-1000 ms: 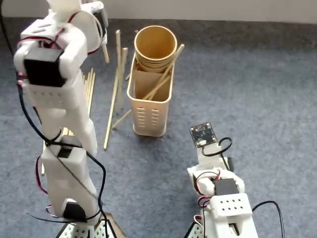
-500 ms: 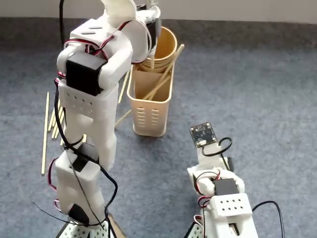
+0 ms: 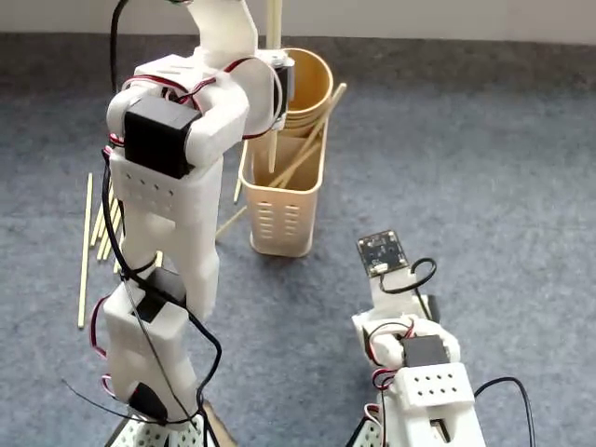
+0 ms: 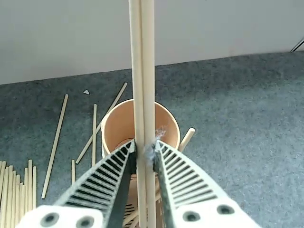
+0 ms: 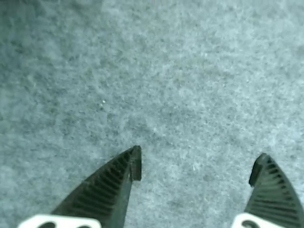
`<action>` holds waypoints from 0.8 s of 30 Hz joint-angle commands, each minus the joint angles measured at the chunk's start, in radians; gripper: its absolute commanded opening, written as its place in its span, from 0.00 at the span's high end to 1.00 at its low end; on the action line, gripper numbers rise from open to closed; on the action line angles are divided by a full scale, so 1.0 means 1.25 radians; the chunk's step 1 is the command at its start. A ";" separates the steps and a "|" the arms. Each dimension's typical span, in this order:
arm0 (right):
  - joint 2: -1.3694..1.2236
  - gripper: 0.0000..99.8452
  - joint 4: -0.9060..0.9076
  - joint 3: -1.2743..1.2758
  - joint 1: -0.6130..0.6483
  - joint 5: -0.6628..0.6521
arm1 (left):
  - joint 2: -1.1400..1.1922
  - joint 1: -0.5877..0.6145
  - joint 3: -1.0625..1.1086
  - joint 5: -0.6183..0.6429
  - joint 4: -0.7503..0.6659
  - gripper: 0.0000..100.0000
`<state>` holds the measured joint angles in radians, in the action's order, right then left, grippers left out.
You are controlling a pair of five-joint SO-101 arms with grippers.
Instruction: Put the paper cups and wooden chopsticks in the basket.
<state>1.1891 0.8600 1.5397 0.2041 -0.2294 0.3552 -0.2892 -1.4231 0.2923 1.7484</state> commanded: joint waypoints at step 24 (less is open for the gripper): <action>0.010 0.64 -0.013 -0.006 0.006 -0.009 | 0.172 -0.029 -0.004 -0.044 -0.014 0.99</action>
<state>1.1891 0.8600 1.5397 0.2041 -0.2294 0.5685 -0.3168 -1.4200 0.2478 1.7453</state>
